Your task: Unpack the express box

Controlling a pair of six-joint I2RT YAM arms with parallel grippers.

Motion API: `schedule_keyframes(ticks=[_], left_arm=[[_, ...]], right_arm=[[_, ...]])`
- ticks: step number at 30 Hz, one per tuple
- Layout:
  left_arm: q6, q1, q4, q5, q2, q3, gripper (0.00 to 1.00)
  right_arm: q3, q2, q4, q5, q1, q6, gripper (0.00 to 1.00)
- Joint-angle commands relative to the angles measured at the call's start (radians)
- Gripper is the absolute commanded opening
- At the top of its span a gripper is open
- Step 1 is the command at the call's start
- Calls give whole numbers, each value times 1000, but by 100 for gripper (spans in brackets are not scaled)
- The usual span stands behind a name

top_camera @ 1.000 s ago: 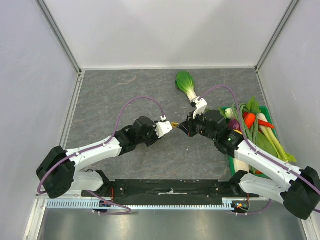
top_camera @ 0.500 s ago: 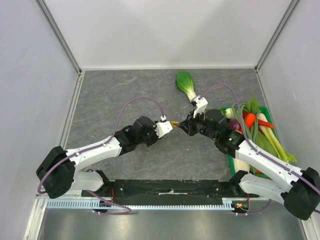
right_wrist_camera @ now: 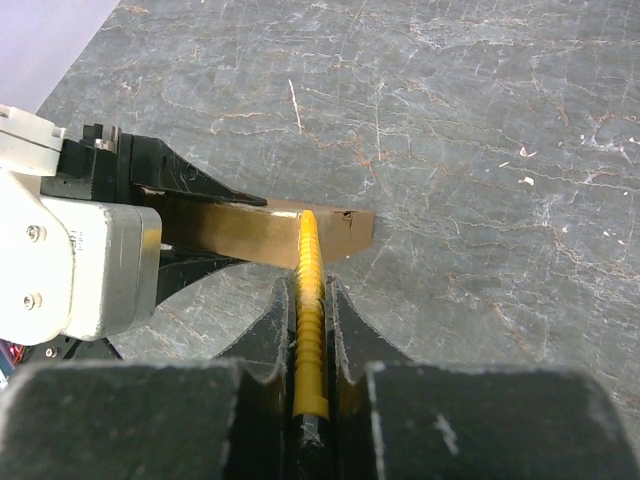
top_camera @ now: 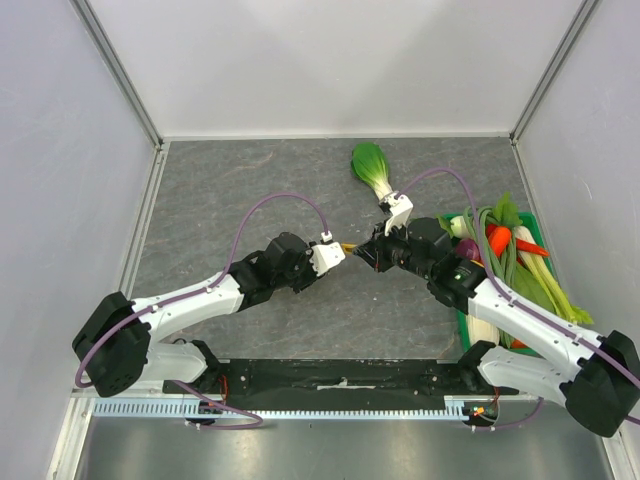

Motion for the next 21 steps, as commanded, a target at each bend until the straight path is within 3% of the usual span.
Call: schedule_keyframes(ticks=[1,21], left_arm=[[-84,-3,-127,57,45,-40,23],[-113,29,-128,-7,66,-33,13]], right_arm=[[40,18,19,-16,-4,-17,0],[8,23,-202,-136,-4,-65,0]])
